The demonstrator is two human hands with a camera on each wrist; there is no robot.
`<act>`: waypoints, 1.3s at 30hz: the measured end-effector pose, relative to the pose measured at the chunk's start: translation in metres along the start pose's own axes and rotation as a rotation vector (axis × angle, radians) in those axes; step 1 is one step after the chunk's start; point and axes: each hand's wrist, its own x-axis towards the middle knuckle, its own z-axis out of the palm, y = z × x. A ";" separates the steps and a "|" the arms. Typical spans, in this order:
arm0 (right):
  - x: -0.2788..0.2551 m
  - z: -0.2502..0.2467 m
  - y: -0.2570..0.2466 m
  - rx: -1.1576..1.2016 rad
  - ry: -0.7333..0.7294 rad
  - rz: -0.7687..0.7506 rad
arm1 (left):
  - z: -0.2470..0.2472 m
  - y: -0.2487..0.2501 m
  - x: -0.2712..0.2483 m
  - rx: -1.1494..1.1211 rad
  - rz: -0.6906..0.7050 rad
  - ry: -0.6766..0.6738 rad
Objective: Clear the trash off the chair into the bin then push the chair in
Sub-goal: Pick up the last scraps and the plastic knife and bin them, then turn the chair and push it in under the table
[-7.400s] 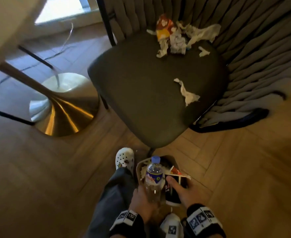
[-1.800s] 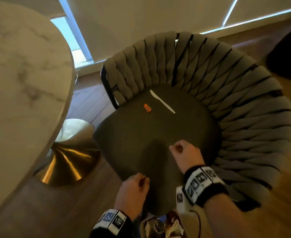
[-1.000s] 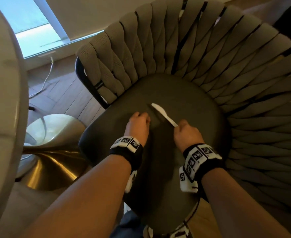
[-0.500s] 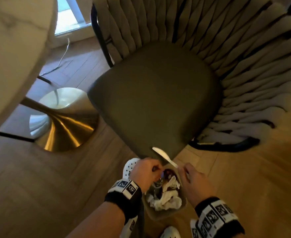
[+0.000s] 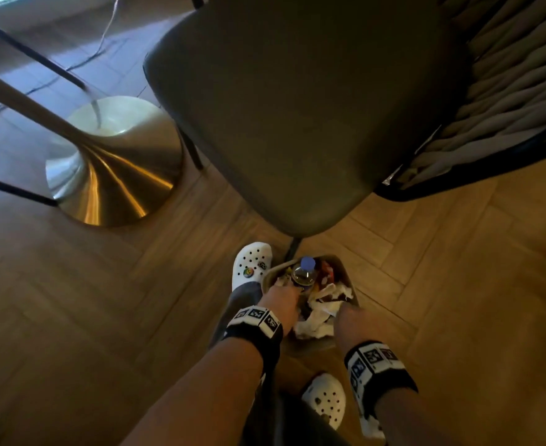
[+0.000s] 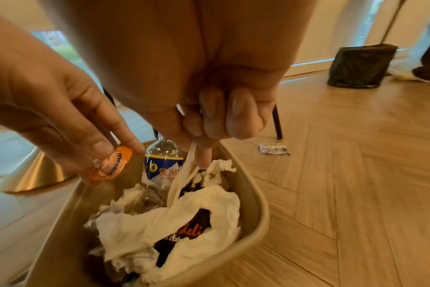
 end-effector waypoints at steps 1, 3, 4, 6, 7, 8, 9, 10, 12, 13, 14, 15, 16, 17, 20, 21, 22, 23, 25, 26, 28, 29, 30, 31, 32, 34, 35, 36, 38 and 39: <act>0.010 0.005 -0.005 -0.043 -0.030 -0.024 | 0.001 -0.002 0.002 -0.003 0.003 -0.026; 0.020 0.007 -0.015 -0.093 -0.055 -0.052 | -0.002 -0.003 0.003 -0.017 0.025 -0.069; 0.021 0.007 -0.018 -0.095 -0.054 -0.048 | -0.006 -0.002 0.000 -0.022 0.046 -0.105; 0.017 -0.003 -0.021 -0.083 -0.021 -0.028 | -0.017 -0.003 -0.006 -0.019 0.077 -0.140; 0.014 -0.010 -0.021 -0.080 -0.014 -0.019 | -0.023 -0.004 -0.008 -0.021 0.069 -0.137; 0.011 -0.018 -0.020 -0.079 -0.004 -0.017 | -0.031 -0.004 -0.011 -0.022 0.050 -0.124; 0.006 -0.028 -0.019 -0.087 0.000 -0.021 | -0.039 -0.006 -0.015 -0.018 0.024 -0.105; 0.001 -0.038 -0.018 -0.112 0.003 -0.034 | -0.050 -0.007 -0.020 -0.025 0.001 -0.081; -0.011 -0.061 -0.015 -0.119 0.010 -0.046 | -0.073 -0.009 -0.034 -0.077 0.003 -0.022; -0.019 -0.074 -0.014 -0.102 0.009 -0.037 | -0.086 -0.009 -0.043 -0.098 0.015 0.002; -0.028 -0.086 -0.013 -0.084 -0.004 -0.027 | -0.101 -0.008 -0.053 -0.103 0.022 0.015; -0.035 -0.098 -0.013 -0.066 -0.022 -0.019 | -0.115 -0.007 -0.062 -0.103 0.026 0.027; -0.044 -0.110 -0.012 -0.054 -0.033 -0.011 | -0.130 -0.004 -0.071 -0.100 0.028 0.037; -0.050 -0.122 -0.011 -0.046 -0.046 -0.004 | -0.145 -0.002 -0.079 -0.095 0.036 0.049; -0.071 -0.163 -0.003 0.013 -0.097 0.033 | -0.194 0.005 -0.102 -0.108 0.061 0.092; -0.079 -0.177 0.002 0.029 -0.107 0.042 | -0.211 0.008 -0.109 -0.112 0.069 0.107; -0.084 -0.191 0.007 0.033 -0.117 0.049 | -0.227 0.012 -0.115 -0.110 0.077 0.116; -0.091 -0.206 0.012 0.031 -0.119 0.052 | -0.243 0.016 -0.120 -0.105 0.082 0.126; -0.101 -0.237 0.021 0.033 -0.106 0.056 | -0.276 0.027 -0.128 -0.091 0.086 0.156; -0.108 -0.252 0.026 0.047 -0.098 0.064 | -0.290 0.034 -0.132 -0.087 0.086 0.169; -0.121 -0.282 0.035 0.074 -0.064 0.086 | -0.318 0.050 -0.139 -0.060 0.090 0.194; -0.127 -0.296 0.040 0.075 -0.043 0.099 | -0.332 0.059 -0.142 -0.047 0.099 0.206; -0.133 -0.308 0.044 0.073 -0.017 0.116 | -0.342 0.068 -0.146 -0.040 0.110 0.214; -0.136 -0.321 0.048 0.065 0.012 0.138 | -0.352 0.077 -0.148 -0.036 0.126 0.227; -0.138 -0.333 0.053 0.060 0.046 0.158 | -0.360 0.087 -0.150 -0.033 0.140 0.235; -0.143 -0.357 0.063 0.058 0.108 0.174 | -0.371 0.108 -0.154 -0.037 0.166 0.248; -0.143 -0.372 0.068 0.049 0.145 0.175 | -0.373 0.120 -0.155 -0.042 0.180 0.254; -0.141 -0.387 0.074 0.040 0.189 0.172 | -0.374 0.132 -0.155 -0.047 0.193 0.258; -0.132 -0.421 0.084 0.039 0.259 0.143 | -0.372 0.159 -0.153 -0.065 0.216 0.263; -0.125 -0.440 0.089 0.043 0.291 0.124 | -0.370 0.174 -0.152 -0.083 0.220 0.270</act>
